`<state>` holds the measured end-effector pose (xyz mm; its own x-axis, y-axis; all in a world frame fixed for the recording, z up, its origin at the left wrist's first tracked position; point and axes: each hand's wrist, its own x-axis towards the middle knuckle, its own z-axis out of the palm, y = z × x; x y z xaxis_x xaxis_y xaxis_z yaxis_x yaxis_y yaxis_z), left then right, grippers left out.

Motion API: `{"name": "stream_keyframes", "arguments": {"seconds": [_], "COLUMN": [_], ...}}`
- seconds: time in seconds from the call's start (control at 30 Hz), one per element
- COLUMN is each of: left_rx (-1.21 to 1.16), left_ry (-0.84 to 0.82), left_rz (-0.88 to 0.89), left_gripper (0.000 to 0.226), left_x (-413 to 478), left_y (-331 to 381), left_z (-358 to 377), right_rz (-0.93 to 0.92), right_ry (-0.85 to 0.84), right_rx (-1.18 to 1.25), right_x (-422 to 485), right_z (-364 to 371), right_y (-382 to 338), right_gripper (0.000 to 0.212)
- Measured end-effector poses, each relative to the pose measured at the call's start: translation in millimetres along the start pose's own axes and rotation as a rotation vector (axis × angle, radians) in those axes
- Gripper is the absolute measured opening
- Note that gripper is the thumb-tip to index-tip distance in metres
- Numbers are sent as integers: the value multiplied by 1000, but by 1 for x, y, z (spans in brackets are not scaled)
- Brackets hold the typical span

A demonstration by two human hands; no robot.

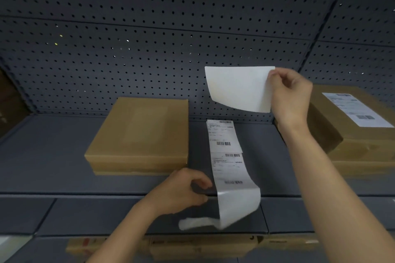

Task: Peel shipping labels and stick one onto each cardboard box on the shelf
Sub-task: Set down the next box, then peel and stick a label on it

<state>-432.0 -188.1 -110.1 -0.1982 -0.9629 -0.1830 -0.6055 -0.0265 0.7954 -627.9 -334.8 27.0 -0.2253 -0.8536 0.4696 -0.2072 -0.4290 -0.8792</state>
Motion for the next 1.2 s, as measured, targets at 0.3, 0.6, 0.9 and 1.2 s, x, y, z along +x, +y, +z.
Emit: {"name": "stream_keyframes", "arguments": {"seconds": [0.3, 0.6, 0.9, 1.2], "left_rx": [-854, -1051, -903, -735], "left_ry": [343, 460, 487, 354], "left_rz": [-42, -28, -50, -19], "left_gripper": [30, 29, 20, 25], "left_x": [-24, -35, -44, -50], "left_y": [31, 9, -25, -46], "left_z": [-61, -105, -136, -157], "right_rz": [-183, -570, -473, 378], "right_ry": [-188, -517, -701, -504], "right_rx": [-22, -146, -137, 60], "right_x": [-73, -137, -164, -146], "right_z": [45, 87, 102, 130], "right_y": [-14, -8, -7, -19], "right_gripper": [14, 12, 29, 14]}}
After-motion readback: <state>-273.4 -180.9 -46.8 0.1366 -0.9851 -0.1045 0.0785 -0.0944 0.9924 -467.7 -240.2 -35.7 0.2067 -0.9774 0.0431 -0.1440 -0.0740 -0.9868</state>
